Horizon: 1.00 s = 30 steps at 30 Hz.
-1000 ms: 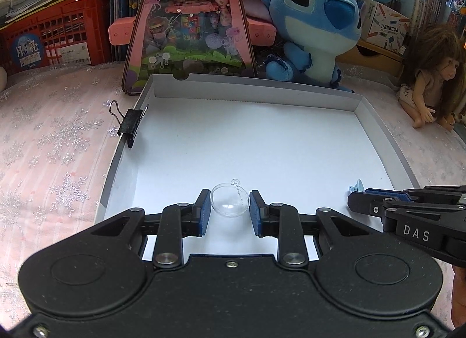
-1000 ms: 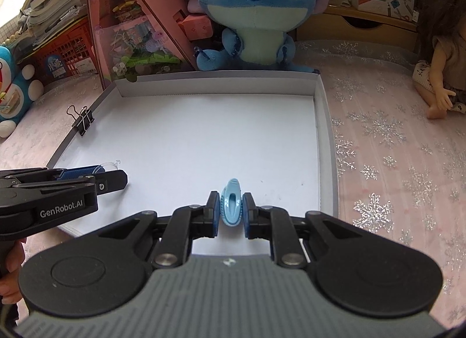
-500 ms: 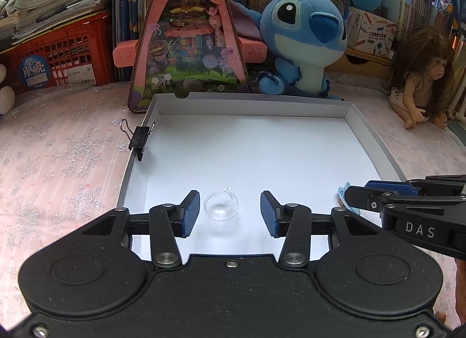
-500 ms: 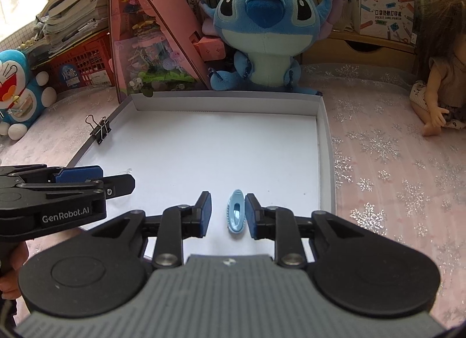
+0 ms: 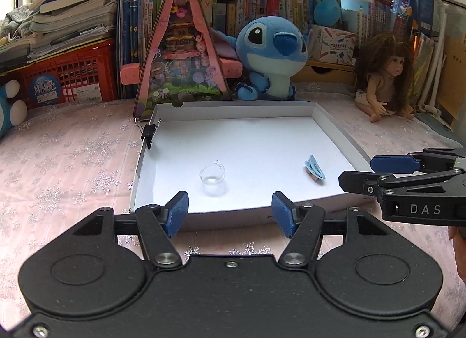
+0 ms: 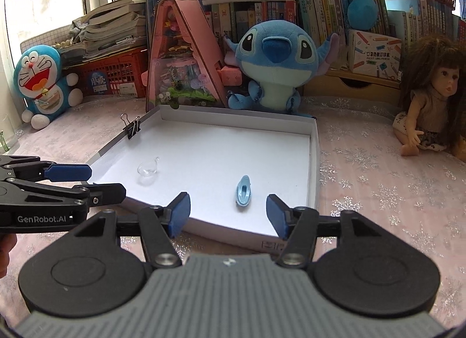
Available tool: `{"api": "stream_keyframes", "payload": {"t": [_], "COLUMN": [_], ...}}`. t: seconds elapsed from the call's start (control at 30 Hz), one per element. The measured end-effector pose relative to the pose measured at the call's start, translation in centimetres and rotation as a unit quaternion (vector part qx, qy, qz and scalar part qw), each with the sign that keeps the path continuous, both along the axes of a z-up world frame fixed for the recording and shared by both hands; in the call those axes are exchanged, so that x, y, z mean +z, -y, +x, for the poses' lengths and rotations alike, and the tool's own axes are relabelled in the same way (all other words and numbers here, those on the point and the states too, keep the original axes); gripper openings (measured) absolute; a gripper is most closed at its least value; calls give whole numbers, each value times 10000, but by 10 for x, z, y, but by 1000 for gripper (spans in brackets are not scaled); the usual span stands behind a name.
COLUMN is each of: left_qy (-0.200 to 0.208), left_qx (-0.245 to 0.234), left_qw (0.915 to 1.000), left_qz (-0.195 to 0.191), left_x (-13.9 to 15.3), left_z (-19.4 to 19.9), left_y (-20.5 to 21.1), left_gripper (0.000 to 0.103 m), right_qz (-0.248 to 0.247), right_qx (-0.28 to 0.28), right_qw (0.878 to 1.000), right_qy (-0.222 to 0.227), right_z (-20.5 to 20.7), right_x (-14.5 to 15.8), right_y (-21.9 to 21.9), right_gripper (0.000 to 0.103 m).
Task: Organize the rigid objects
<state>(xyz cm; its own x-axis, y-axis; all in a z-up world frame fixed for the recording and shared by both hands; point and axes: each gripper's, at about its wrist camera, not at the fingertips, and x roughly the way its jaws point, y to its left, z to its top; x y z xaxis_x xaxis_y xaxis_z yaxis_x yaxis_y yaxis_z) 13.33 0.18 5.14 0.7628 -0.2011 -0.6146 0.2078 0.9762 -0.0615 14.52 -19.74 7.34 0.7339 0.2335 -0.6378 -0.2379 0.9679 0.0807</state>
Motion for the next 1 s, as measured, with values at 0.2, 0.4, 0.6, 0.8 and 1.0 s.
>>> {"api": "stream_keyframes", "payload": {"t": [0.2,0.4,0.6,0.8,1.0], "left_qy": [-62,-44,151,507,593], "left_qx": [-54,-114,-55,69,168], "left_qw": [9999,9999,9999,9985,9978], "left_qz": [-92,-38,47,193,248], "left_x": [-5,-13,-18,-22,-28], "left_z": [-30,-58,-84,-109,-123], "left_y": [0,-4,-9,-13,-18], "left_gripper": [65,65,65,72,72], "right_qz": [51,-93,-220,-552,-856], "right_qx": [63,178,248,297,299], "right_qw": [9997,9985,9976,9959,9930], "right_qy": [229,507,603,656,758], "right_z": [-28,-55,-78,-97,-114], "right_x": [3,2,-6,-16,-25], "right_y": [1,-1,-1,-5,-9], "right_gripper": [79,84,84,85,85]}}
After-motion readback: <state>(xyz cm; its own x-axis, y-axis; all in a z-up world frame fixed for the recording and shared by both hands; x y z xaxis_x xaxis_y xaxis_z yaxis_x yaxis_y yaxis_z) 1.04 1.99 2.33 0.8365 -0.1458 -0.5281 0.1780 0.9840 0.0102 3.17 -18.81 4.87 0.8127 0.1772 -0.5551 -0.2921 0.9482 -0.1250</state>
